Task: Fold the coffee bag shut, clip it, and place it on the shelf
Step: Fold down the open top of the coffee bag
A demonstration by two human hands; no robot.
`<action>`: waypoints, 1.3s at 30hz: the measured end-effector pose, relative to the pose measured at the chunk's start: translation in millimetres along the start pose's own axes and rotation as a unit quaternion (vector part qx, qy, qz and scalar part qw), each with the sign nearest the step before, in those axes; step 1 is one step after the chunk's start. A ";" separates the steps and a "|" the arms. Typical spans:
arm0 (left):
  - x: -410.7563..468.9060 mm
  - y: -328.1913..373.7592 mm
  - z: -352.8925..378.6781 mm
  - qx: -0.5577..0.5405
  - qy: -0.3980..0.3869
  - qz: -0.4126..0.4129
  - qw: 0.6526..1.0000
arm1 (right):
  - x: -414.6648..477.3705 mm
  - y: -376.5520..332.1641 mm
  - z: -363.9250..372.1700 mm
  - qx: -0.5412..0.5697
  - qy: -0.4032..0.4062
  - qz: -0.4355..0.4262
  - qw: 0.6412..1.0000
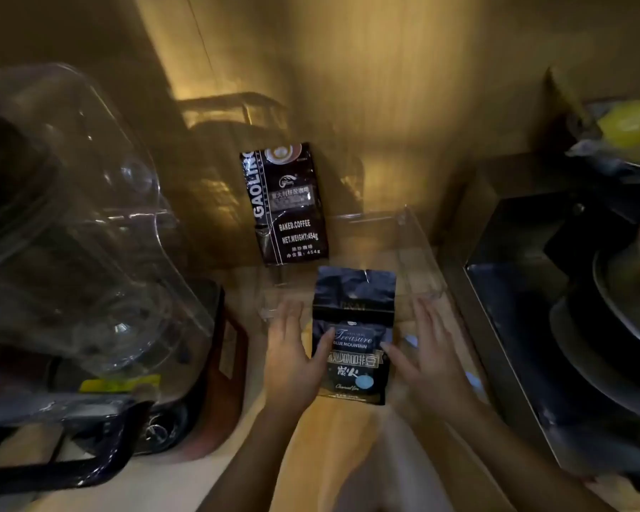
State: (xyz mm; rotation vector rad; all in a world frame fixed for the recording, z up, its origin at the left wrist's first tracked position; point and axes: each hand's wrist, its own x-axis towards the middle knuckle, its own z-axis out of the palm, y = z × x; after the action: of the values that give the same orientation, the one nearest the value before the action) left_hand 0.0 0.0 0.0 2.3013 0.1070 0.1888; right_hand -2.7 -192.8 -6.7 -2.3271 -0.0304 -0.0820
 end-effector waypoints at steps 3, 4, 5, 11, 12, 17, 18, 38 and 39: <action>-9.5 -0.2 8.7 -0.021 0.042 -0.016 0.999 | -4.5 0.9 14.4 0.097 -0.021 0.073 0.992; -15.2 1.0 11.2 -0.041 0.034 -0.025 0.998 | -7.5 -1.4 18.7 0.127 -0.034 0.091 0.987; -19.2 -0.1 15.0 -0.076 0.012 -0.038 0.996 | -9.4 0.3 23.7 0.162 -0.040 0.104 0.981; -18.5 -8.5 25.5 -0.205 -0.023 -0.144 0.968 | -9.7 -3.3 40.8 0.246 -0.019 0.146 0.958; -16.5 -8.1 25.3 -0.218 -0.024 -0.156 0.963 | -8.3 -6.0 41.8 0.243 -0.011 0.151 0.958; -9.7 -6.0 24.4 -0.242 -0.052 -0.171 0.954 | -3.0 -12.8 42.7 0.208 -0.002 0.160 0.965; -8.9 -6.2 24.3 -0.248 -0.056 -0.173 0.951 | -2.9 -13.4 43.2 0.206 -0.010 0.161 0.965; 2.3 -25.8 10.2 -0.421 -0.118 -0.196 0.878 | 9.0 3.5 28.0 0.428 -0.116 0.179 0.878; 3.7 -26.4 8.7 -0.415 -0.155 -0.181 0.878 | 9.8 4.1 26.6 0.422 -0.142 0.174 0.878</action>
State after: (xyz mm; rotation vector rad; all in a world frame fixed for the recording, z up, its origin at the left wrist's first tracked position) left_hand 4.7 11.9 -25.0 1.3901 0.2379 -0.2854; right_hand 8.5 -176.3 -27.2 -1.4180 0.1752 0.3862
